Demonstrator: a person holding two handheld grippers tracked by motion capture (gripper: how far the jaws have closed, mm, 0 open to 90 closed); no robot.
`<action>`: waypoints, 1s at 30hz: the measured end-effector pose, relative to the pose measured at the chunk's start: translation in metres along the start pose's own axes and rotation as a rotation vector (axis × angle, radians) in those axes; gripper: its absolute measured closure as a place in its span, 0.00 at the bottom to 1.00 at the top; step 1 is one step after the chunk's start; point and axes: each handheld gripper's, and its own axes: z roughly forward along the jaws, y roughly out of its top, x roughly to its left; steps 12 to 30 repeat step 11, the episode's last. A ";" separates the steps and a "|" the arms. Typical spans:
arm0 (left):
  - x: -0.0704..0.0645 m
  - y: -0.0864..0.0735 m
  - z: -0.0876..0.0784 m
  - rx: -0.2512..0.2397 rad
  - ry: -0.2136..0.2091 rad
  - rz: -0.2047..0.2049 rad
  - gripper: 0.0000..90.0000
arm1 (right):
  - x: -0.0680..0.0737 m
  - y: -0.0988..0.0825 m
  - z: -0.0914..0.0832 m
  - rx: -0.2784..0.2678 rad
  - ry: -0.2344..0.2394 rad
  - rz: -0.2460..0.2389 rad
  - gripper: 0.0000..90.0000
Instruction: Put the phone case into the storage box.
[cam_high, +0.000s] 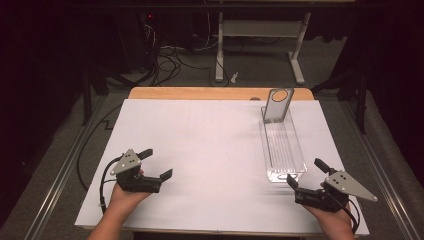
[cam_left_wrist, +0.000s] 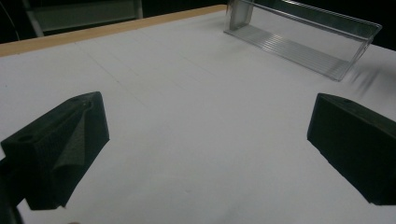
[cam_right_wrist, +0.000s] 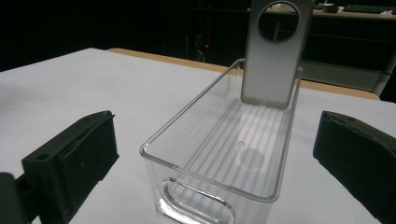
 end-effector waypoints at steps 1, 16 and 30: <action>0.000 0.000 -0.001 -0.003 0.000 -0.003 0.00 | 0.000 0.000 0.000 -0.001 0.000 -0.002 0.00; 0.002 0.000 -0.004 -0.013 0.002 -0.007 0.00 | 0.004 0.001 0.001 -0.004 0.000 -0.011 0.00; 0.002 0.000 -0.004 -0.013 0.002 -0.007 0.00 | 0.004 0.001 0.001 -0.004 0.000 -0.011 0.00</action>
